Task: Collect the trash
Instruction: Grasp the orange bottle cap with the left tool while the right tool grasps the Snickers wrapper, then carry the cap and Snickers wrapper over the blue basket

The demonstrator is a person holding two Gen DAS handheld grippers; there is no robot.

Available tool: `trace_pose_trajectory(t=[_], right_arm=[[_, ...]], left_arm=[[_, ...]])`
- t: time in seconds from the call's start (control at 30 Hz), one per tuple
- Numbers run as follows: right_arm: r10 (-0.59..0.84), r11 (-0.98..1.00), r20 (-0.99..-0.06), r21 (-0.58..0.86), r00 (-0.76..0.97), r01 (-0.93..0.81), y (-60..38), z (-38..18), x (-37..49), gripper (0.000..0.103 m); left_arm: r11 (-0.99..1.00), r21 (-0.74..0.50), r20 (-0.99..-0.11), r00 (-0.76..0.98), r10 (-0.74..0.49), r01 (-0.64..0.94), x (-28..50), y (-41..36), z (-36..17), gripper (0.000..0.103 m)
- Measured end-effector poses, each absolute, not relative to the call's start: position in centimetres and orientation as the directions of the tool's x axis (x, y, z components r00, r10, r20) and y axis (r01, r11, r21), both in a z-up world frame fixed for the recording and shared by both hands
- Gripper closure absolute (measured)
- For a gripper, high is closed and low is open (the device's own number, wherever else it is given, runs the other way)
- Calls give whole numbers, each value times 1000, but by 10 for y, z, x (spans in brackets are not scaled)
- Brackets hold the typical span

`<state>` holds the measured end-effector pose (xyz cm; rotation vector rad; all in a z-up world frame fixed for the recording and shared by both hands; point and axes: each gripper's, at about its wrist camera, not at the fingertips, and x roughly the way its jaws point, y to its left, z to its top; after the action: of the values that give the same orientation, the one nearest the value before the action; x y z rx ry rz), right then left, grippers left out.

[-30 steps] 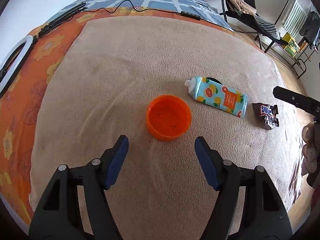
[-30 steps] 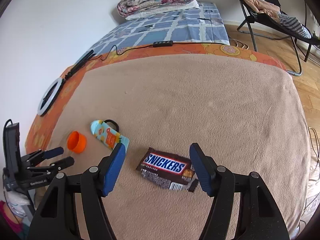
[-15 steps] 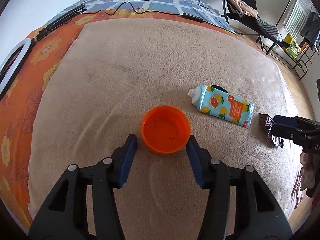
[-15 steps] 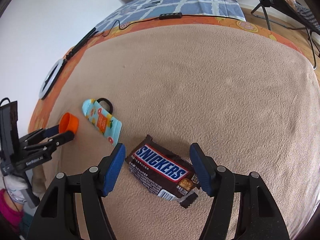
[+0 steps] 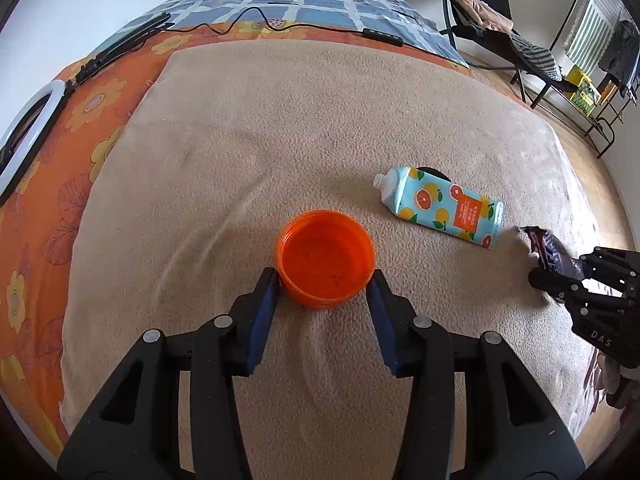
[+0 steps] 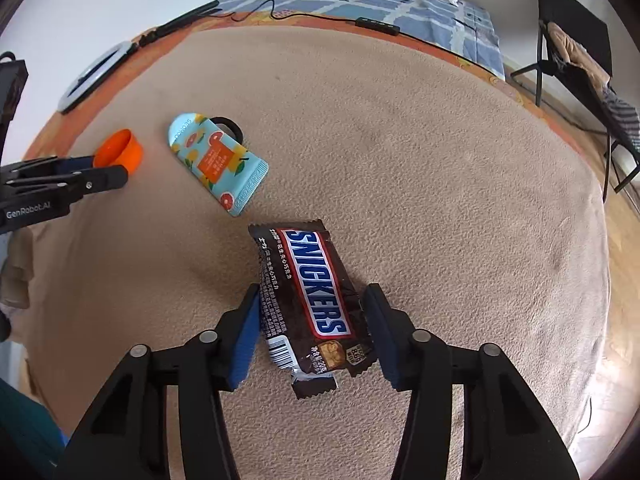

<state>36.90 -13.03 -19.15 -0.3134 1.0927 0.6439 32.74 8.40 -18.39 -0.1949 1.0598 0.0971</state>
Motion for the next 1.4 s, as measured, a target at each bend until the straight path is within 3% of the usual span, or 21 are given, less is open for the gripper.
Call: trace_pose_trajectory(t=[0.1,0.2,0.7,1.13,1.4], right_arm=[[327,784,-894,75,307,-617,-132,-189,366,94],[333,788,-892,84,307,-610,-134,-188,365,97],[409,807,-845,160,343,-569,-150,-144,332,98],[443,796,-819,172,364,-580,-159,-96,245,98],[474,773,-805,187,357,-606,-160,-85,177,98]], left_arm=[[983,-100,-871,491,-11,-155,322,79,-180,57],[987,-85,-866,499,-5,-137,317,73,-175,57],[990,-121,-847,527,-68,-67,259,58,-133,57],[992,-128,-822,557,-120,24,167,26,-95,57],[988,-145,-836,527,-153,56,109,9,-102,57]])
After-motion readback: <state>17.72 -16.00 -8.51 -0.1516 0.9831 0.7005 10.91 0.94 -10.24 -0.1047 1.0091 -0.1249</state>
